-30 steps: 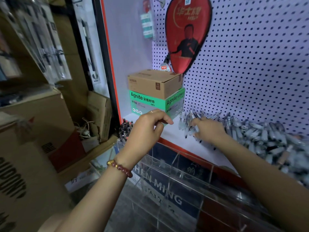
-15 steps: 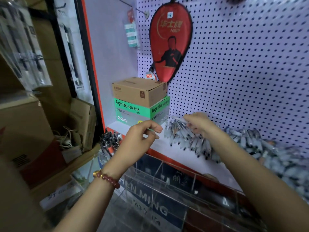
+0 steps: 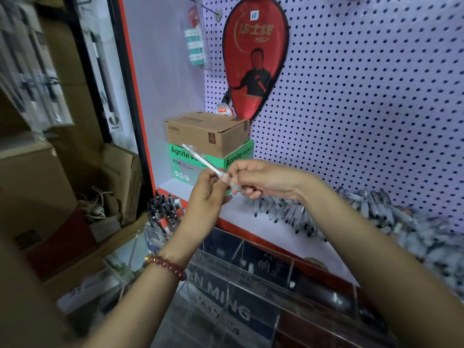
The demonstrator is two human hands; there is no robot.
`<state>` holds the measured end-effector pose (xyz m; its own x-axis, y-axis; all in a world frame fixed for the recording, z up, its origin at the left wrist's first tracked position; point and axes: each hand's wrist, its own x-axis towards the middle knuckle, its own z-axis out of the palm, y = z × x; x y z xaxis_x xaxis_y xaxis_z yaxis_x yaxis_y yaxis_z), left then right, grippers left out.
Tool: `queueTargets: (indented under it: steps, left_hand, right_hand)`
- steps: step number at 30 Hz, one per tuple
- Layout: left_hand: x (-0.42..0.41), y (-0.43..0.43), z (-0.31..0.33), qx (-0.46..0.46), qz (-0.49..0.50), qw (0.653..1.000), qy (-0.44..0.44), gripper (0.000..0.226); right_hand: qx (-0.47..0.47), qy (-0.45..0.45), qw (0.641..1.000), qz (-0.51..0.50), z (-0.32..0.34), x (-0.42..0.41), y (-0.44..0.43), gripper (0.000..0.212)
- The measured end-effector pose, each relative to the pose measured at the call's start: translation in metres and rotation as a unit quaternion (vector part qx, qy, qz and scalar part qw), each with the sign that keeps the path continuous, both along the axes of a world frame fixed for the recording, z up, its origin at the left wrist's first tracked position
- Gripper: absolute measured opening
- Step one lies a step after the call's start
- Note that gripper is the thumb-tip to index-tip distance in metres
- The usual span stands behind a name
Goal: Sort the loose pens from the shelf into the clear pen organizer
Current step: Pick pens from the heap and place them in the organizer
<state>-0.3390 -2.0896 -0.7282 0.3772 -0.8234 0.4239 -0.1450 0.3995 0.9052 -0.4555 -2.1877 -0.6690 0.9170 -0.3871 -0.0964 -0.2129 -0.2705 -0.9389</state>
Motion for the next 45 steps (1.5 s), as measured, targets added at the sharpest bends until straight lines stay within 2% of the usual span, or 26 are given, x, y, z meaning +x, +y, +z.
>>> queueTargets:
  steps: [3, 5, 6, 8, 10, 12, 15, 18, 21, 24, 27, 28, 30, 33, 35, 36, 38, 41, 43, 45]
  left_hand:
    - [0.000, -0.001, -0.001, -0.001, 0.057, 0.998, -0.026, 0.014]
    - [0.002, 0.000, -0.002, -0.003, 0.072, 0.997, -0.005, 0.016]
    - [0.003, 0.001, -0.001, -0.004, 0.075, 0.997, 0.010, 0.016]
    - [0.004, 0.003, 0.001, -0.003, 0.074, 0.997, 0.030, 0.018]
    - [0.004, 0.006, 0.003, 0.003, 0.051, 0.997, 0.052, 0.019]
    - [0.005, 0.007, 0.005, 0.013, 0.044, 0.998, 0.052, 0.018]
    - [0.007, 0.008, 0.004, 0.027, 0.056, 0.998, 0.033, 0.015]
    - [0.006, 0.009, 0.004, 0.036, 0.057, 0.997, 0.023, 0.013]
    - [0.004, 0.010, 0.005, 0.047, 0.058, 0.997, 0.009, 0.013]
    - [0.003, 0.011, 0.006, 0.056, 0.052, 0.997, 0.005, 0.011]
    - [0.003, 0.012, 0.006, 0.065, 0.041, 0.997, 0.012, 0.010]
    - [0.002, 0.013, 0.007, 0.067, 0.037, 0.997, 0.017, 0.010]
    - [0.002, 0.015, 0.008, 0.068, 0.027, 0.997, 0.036, 0.011]
    - [0.002, 0.019, 0.012, 0.067, 0.019, 0.995, 0.071, 0.013]
    - [0.002, 0.022, 0.016, 0.070, 0.014, 0.993, 0.090, 0.014]
    - [0.002, 0.024, 0.018, 0.070, 0.011, 0.993, 0.097, 0.015]
    - [0.002, 0.028, 0.021, 0.063, 0.021, 0.993, 0.101, 0.016]
    - [0.005, 0.035, 0.025, 0.028, 0.055, 0.993, 0.096, 0.021]
    - [0.009, 0.041, 0.028, 0.002, 0.063, 0.994, 0.089, 0.022]
    - [0.010, 0.046, 0.030, -0.001, 0.059, 0.995, 0.078, 0.022]
  right_hand:
    - [-0.003, 0.023, 0.999, 0.036, -0.007, 0.001, -0.001, 0.012]
    - [-0.022, 0.050, 0.998, -0.016, -0.020, 0.000, -0.011, 0.009]
    - [-0.085, 0.073, 0.991, -0.069, -0.030, -0.002, -0.019, 0.011]
    - [-0.274, 0.160, 0.937, -0.149, -0.058, -0.009, -0.038, 0.010]
    - [-0.347, 0.246, 0.890, -0.162, -0.080, -0.016, -0.048, 0.023]
    - [-0.359, 0.267, 0.882, -0.147, -0.087, -0.017, -0.048, 0.031]
    - [-0.384, 0.277, 0.870, -0.135, -0.090, -0.011, -0.044, 0.032]
    - [-0.396, 0.285, 0.860, -0.149, -0.097, -0.008, -0.041, 0.017]
    - [-0.380, 0.227, 0.875, -0.196, -0.097, -0.011, -0.043, 0.007]
    - [-0.286, 0.132, 0.908, -0.277, -0.090, -0.012, -0.045, 0.017]
    - [-0.083, 0.043, 0.932, -0.351, -0.074, -0.010, -0.044, 0.013]
    - [-0.029, 0.037, 0.934, -0.355, -0.067, -0.011, -0.043, 0.008]
    - [0.085, 0.008, 0.937, -0.338, -0.052, -0.012, -0.044, 0.013]
    - [0.269, -0.088, 0.901, -0.330, -0.025, -0.011, -0.038, 0.019]
    - [0.319, -0.119, 0.885, -0.319, -0.004, -0.009, -0.025, 0.021]
    - [0.317, -0.124, 0.890, -0.303, 0.005, -0.007, -0.018, 0.021]
    - [0.259, -0.114, 0.926, -0.250, 0.023, -0.004, 0.003, 0.018]
    - [0.109, -0.054, 0.976, -0.179, 0.034, -0.006, 0.033, 0.017]
    - [-0.014, -0.002, 0.990, -0.138, 0.032, -0.007, 0.050, 0.020]
    - [-0.151, 0.033, 0.982, -0.110, 0.028, -0.003, 0.062, 0.018]
